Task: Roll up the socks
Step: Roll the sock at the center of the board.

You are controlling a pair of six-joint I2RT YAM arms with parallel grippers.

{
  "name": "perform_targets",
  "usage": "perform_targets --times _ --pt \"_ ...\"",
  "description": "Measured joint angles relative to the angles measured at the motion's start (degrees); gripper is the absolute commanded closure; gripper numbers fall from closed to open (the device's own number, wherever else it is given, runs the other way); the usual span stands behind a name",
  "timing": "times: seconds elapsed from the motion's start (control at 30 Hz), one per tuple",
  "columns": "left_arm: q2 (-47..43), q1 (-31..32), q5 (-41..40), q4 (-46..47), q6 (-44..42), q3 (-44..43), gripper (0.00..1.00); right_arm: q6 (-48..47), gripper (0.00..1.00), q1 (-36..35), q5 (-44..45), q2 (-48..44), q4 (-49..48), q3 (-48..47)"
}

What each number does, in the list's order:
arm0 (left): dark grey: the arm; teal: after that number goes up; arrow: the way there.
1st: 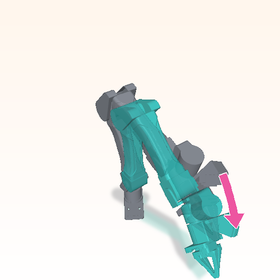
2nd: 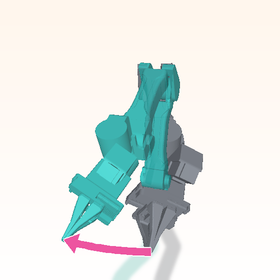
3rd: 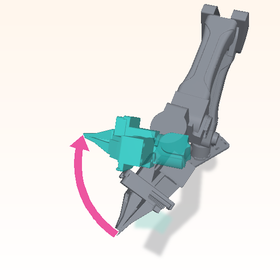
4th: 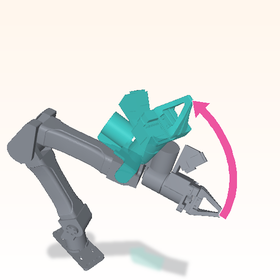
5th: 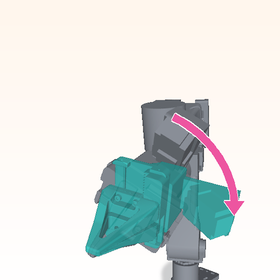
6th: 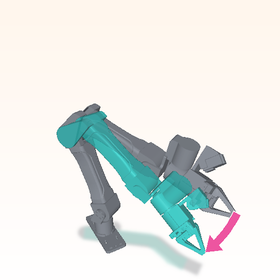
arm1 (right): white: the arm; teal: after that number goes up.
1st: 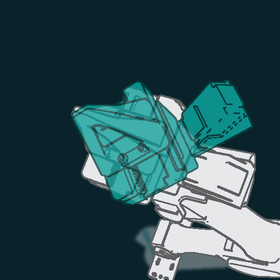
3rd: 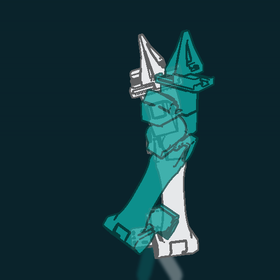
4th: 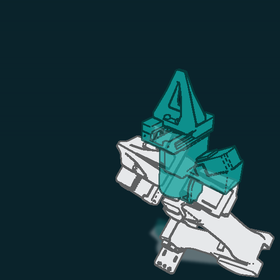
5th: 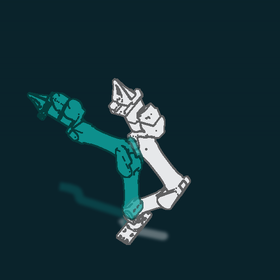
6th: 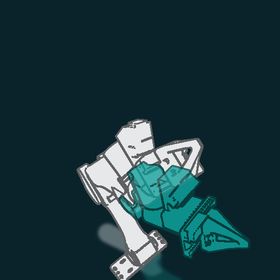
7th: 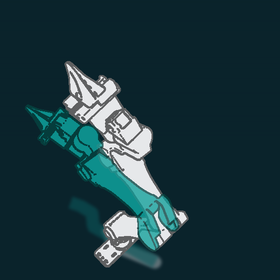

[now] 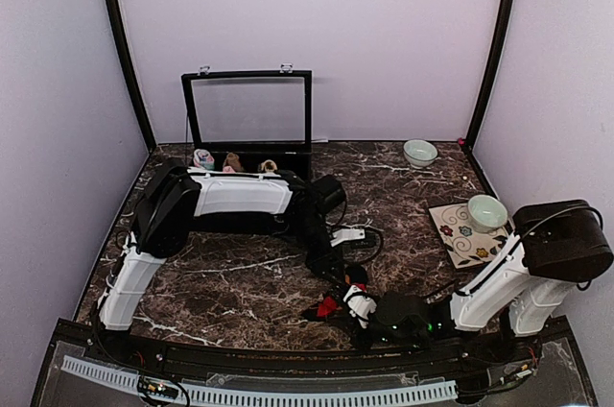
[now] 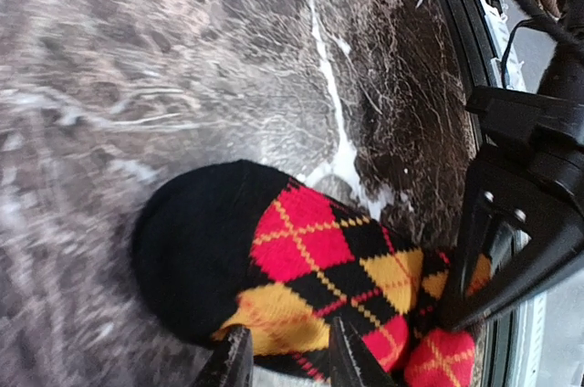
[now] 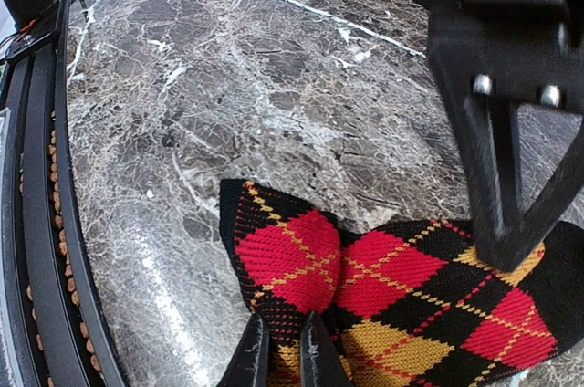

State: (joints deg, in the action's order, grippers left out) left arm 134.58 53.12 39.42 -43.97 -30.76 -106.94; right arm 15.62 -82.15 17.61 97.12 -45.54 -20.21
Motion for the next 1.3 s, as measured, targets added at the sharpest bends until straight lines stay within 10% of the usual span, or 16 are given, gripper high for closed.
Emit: perform_targets --times 0.23,0.47,0.6,1.3 --pt "1.4 1.14 1.05 2.75 1.46 0.04 1.0 0.02 0.95 -0.11 0.15 -0.04 1.22 -0.63" --pt "1.53 1.16 1.22 4.31 1.6 0.7 0.81 0.02 0.96 -0.28 0.42 -0.04 2.27 -1.22" --pt "1.53 1.16 1.38 4.04 1.77 0.7 1.0 0.02 0.96 -0.31 0.42 -0.04 2.34 -1.25" --pt "-9.16 -1.99 -9.44 13.35 3.04 17.49 1.0 0.59 0.96 -0.31 0.7 1.81 0.31 -1.81"
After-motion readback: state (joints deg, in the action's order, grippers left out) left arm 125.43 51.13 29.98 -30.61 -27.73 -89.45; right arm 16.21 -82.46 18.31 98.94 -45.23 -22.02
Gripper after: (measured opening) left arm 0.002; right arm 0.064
